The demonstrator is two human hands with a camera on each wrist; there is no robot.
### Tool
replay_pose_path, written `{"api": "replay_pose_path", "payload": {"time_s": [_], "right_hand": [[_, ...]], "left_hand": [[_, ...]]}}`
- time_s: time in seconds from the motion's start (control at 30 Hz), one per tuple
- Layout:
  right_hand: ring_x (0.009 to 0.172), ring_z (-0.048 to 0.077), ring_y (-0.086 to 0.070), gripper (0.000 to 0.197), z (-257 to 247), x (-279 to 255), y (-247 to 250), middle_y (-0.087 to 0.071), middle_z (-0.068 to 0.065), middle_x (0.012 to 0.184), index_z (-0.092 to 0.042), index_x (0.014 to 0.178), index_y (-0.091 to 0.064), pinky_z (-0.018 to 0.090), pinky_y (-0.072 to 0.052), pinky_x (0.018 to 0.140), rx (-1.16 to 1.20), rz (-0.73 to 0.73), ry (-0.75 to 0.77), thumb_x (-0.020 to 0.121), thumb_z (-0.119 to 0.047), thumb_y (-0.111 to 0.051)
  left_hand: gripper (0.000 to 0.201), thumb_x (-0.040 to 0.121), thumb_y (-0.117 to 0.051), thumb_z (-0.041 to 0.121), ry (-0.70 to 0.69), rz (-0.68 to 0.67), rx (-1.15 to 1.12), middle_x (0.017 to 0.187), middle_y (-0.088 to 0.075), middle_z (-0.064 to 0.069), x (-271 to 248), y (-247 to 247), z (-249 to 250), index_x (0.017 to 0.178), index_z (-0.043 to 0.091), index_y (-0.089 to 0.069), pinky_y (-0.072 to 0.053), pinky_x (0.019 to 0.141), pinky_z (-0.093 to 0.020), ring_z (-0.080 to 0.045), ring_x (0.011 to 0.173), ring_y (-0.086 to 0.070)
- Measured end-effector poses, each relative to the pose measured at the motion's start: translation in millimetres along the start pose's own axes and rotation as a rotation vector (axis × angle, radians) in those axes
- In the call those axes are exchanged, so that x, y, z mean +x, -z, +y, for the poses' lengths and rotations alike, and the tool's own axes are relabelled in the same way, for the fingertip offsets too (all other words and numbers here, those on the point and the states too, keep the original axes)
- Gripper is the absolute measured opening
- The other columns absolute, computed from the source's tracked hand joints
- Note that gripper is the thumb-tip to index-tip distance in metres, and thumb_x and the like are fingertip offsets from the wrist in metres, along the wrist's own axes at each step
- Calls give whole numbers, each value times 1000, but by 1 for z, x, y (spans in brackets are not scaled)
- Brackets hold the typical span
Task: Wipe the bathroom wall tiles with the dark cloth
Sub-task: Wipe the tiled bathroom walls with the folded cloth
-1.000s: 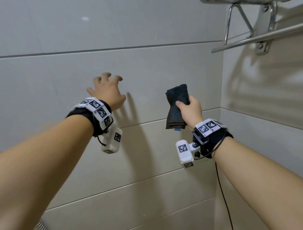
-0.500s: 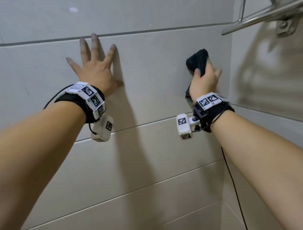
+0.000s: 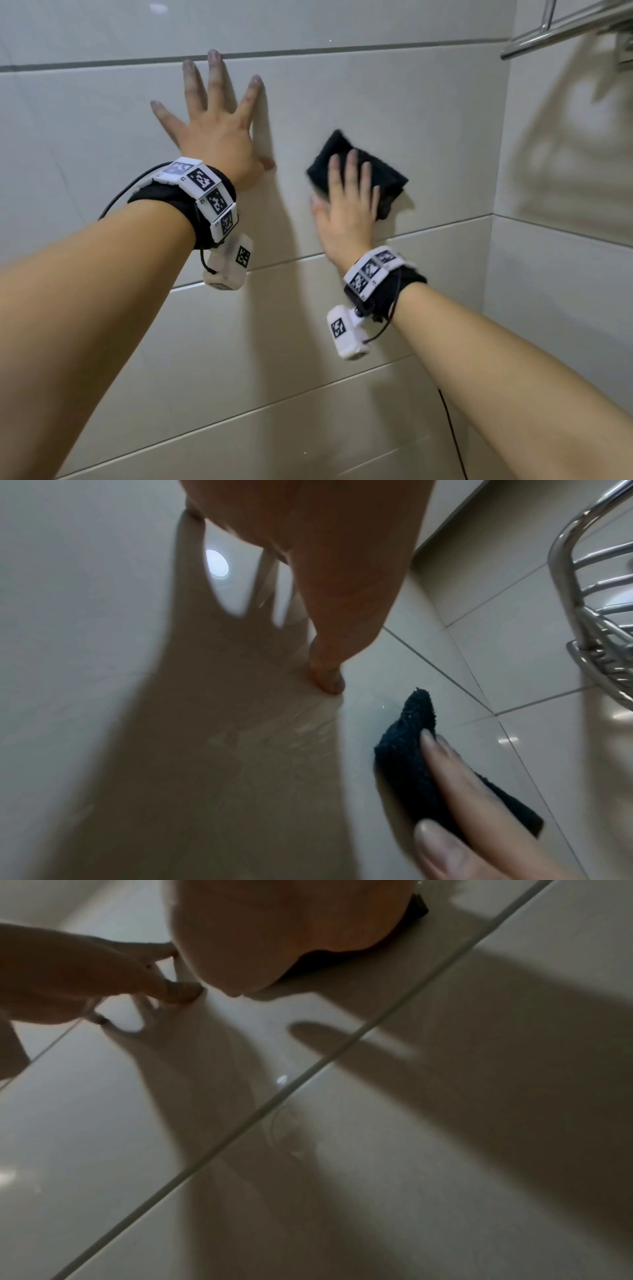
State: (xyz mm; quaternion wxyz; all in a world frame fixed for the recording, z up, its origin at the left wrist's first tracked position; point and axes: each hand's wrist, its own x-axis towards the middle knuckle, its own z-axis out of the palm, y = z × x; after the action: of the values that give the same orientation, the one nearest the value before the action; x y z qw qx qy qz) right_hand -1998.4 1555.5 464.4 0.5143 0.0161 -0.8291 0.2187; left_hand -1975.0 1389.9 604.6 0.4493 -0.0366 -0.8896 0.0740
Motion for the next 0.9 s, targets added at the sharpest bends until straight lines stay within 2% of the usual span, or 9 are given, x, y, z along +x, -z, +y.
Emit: {"api": "replay_pose_path", "payload": {"time_s": [0.1,0.23,0.4,0.47,0.57,0.63,0.73,0.83,0.9], "right_hand": [[151,28,4,69,1,-17,-10,2,2,165,-25,157,-10,54,-3,119,-8,-63,95,98,-49,-35],[151,25,3,66,11,-5,-8,2,-1,165,-29,157,-9,53,-3,120,-21,-48,96,98,-49,-32],[151,21,-2,64,36,48,15,-2,-3,165,-32,156,-9,52,-7,119,-22,54,-103,99,-39,-37],[151,20,-3,64,48,63,27,-3,-5,165,-34,156,-10,50,-9,119,-21,76,-121,99,-36,-39],[149,19,-14,66,55,67,33,-12,-6,164,-35,155,-19,44,-18,116,-41,134,-81,94,-32,-46],[146,18,-22,67,57,67,36,-21,-9,162,-36,153,-26,43,-22,114,-16,164,-83,91,-23,-49],[134,20,-38,62,55,70,48,-41,-6,153,-30,147,-42,39,-31,111,158,213,-95,88,-11,-43],[113,21,-55,48,56,68,65,-62,3,128,-21,137,-53,26,-40,90,432,244,-218,92,-12,-41],[97,20,-59,32,59,64,75,-66,5,113,-11,124,-59,24,-41,78,577,298,-372,95,-12,-44]], "left_hand": [[112,73,-72,66,-2,7,-1,163,22,-5,-1,0,0,153,46,3,-7,107,-79,-36,150,18],[110,73,-70,69,-15,12,-7,164,20,-4,-1,1,-2,153,46,2,-7,107,-79,-36,150,17],[110,74,-69,71,-20,6,0,163,23,-5,-1,1,-3,152,46,4,-7,106,-79,-36,150,18],[110,73,-69,71,-18,5,-5,163,23,-5,-1,0,-2,152,47,5,-7,106,-79,-36,150,18],[111,73,-68,70,-11,5,-3,163,23,-5,-1,0,-3,152,47,5,-7,106,-78,-36,150,19],[111,73,-68,70,-14,4,-5,163,23,-5,-1,0,-3,152,47,5,-7,106,-78,-35,150,19],[111,73,-68,70,-18,5,-2,163,23,-5,-3,1,-2,152,47,5,-8,106,-78,-35,150,18],[111,72,-69,71,-16,13,-8,163,22,-4,-3,1,-2,152,47,5,-8,107,-78,-35,150,18],[112,72,-68,71,-12,-1,-13,163,24,-4,-3,1,-3,152,48,7,-7,107,-79,-35,150,19]]}}
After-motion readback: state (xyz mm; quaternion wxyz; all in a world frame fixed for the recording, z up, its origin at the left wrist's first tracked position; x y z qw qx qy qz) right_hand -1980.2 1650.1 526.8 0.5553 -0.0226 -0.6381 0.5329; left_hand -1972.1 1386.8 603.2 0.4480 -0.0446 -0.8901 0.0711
